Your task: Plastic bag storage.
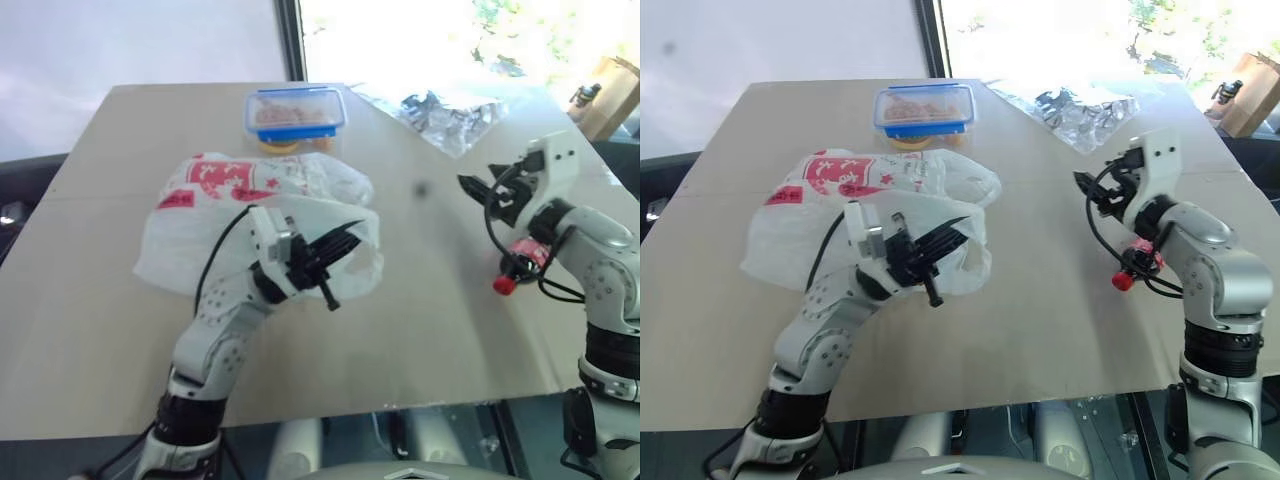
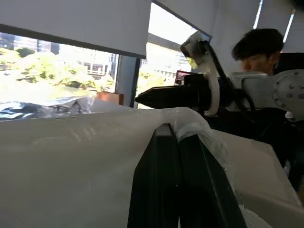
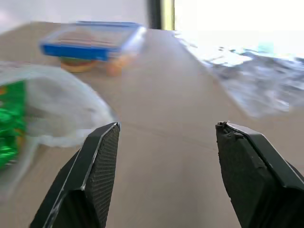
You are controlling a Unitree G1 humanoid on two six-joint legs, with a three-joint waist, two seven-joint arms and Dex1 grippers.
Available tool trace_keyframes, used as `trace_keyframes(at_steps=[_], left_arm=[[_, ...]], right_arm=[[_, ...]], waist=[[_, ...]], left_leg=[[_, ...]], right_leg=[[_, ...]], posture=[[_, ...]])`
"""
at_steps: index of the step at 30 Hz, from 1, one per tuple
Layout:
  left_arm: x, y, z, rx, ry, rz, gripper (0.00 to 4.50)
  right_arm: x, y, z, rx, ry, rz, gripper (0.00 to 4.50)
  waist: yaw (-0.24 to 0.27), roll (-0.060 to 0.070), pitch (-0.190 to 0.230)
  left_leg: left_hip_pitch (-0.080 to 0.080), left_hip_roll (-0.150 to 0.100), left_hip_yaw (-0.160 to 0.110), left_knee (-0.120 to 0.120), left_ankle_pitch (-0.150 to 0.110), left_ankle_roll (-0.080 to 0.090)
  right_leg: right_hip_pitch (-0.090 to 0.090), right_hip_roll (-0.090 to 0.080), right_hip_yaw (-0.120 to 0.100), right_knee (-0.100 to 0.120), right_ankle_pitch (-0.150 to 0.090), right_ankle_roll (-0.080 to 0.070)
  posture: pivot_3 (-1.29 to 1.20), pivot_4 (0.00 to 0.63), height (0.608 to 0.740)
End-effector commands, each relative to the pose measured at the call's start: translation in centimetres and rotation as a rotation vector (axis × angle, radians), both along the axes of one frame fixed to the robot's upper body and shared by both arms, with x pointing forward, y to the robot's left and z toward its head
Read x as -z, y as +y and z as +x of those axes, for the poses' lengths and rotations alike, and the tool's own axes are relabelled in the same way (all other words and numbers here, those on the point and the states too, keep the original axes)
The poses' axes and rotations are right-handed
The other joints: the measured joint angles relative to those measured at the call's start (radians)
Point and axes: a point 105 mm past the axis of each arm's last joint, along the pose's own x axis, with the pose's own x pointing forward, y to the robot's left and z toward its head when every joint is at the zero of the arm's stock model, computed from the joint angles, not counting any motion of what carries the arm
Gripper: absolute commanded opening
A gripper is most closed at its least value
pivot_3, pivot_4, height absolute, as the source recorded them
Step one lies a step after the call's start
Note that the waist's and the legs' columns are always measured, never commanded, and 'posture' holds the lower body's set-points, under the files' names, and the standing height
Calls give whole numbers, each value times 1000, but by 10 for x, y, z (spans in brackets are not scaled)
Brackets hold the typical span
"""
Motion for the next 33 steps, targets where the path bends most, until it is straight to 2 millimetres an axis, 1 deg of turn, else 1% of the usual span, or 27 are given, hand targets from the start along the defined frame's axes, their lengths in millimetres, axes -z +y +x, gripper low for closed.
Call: trace_keyframes(at_steps=[1, 2, 5, 8, 11, 14, 16, 18, 20, 22, 24, 26, 29, 30, 31, 32, 33], left_arm=[[-11, -34, -4, 260, -15, -27, 0], [-12, -39, -7, 316, -10, -26, 0], [-13, -44, -15, 441, 6, -26, 0], [-19, -37, -18, 478, 11, -24, 0], [-20, -19, -10, 393, 10, 1, 0], [-17, -6, -6, 311, 12, 44, 0], [-6, 19, -4, 189, 13, 115, 0], [-3, 33, -5, 113, 6, 148, 0], [-4, 37, -4, 64, 12, 136, 0], [-4, 38, -4, 37, 15, 129, 0], [-4, 40, -5, -1, 24, 114, 0], [-3, 40, -6, -18, 25, 111, 0], [-2, 38, -7, -20, 26, 113, 0], [-2, 38, -7, -22, 26, 114, 0], [-2, 37, -6, -23, 24, 114, 0], [-3, 36, -6, -22, 23, 115, 0], [-3, 35, -5, -21, 20, 116, 0]], right_arm=[[-24, -57, -23, 327, -79, -95, 3238], [-23, -66, -28, 387, -64, -120, 3238], [-15, -78, -39, 487, 0, -161, 3238], [-8, -90, -50, 598, 53, -206, 3238], [5, -100, -61, 699, 145, -225, 3238], [18, -101, -64, 722, 220, -189, 3238], [41, -102, -62, 784, 342, -81, 3238], [56, -98, -60, 832, 422, 9, 3238], [63, -92, -56, 858, 457, 56, 3238], [68, -87, -54, 867, 479, 92, 3238], [77, -73, -47, 849, 532, 178, 3238], [84, -64, -43, 849, 579, 234, 3238], [87, -52, -36, 821, 614, 334, 3238], [87, -50, -34, 803, 617, 332, 3238], [85, -43, -31, 737, 606, 332, 3238], [89, -43, -31, 733, 622, 312, 3650], [92, -42, -30, 723, 636, 298, 3777]], waist=[[0, 2, 1], [4, 2, 0], [-1, 2, 0], [-9, 3, 0], [-8, 3, 0], [-6, 3, 0], [-9, 2, 0], [-16, 3, 0], [-12, 3, 0], [-2, 2, -1], [-1, 2, -1], [-3, 2, -2], [-3, 0, -3], [-4, 0, -4], [-5, 0, -4], [-5, 0, -4], [-8, 0, -4]], left_leg=[[0, 0, 0, 0, 0, 0], [0, 0, 0, 0, 0, 0], [-1, 0, 0, 0, 0, 0], [0, 0, 0, 0, 0, 0], [0, 1, -1, 0, 0, 0], [0, 1, -1, 0, 0, 0], [0, 1, 0, 0, 0, 0], [1, 2, 1, 0, 0, 0], [0, 2, 0, 0, 0, 0], [0, 2, -1, 0, 0, 0], [1, 1, -1, 0, 0, 0], [1, 1, 0, 0, 0, 0], [1, 1, -1, 0, 0, 0], [1, 1, -1, 0, 0, 0], [1, 1, -1, 0, 0, 0], [1, 1, -1, 0, 0, 0], [2, 1, -1, 0, 0, 0]], right_leg=[[0, 1, 1, 1, 0, 0], [0, 1, 0, 1, 0, 0], [0, 1, 0, -1, 0, 0], [0, 1, 2, -1, 0, 1], [-1, 2, 1, 0, 0, 0], [0, 2, 1, 0, 0, 0], [0, 2, 2, 0, 0, 0], [0, 2, 3, 0, 0, 0], [-1, 2, 2, 0, 0, 0], [0, 2, 0, 0, 0, 0], [0, 1, 0, 0, 0, 0], [0, 0, 0, 0, 0, 0], [0, 1, 0, 0, 0, 0], [0, 1, -1, 0, 0, 0], [0, 1, -1, 0, 0, 0], [1, 1, -1, 0, 0, 0], [1, 1, 0, 0, 0, 0]], posture=[[0, 150, 740], [0, 150, 740], [0, 150, 740], [0, 150, 740], [0, 150, 740], [0, 150, 740], [0, 150, 740], [0, 150, 740], [0, 150, 740], [0, 150, 740], [0, 150, 740], [0, 150, 740], [0, 150, 740], [0, 150, 740], [0, 150, 740], [0, 150, 740], [0, 150, 740]])
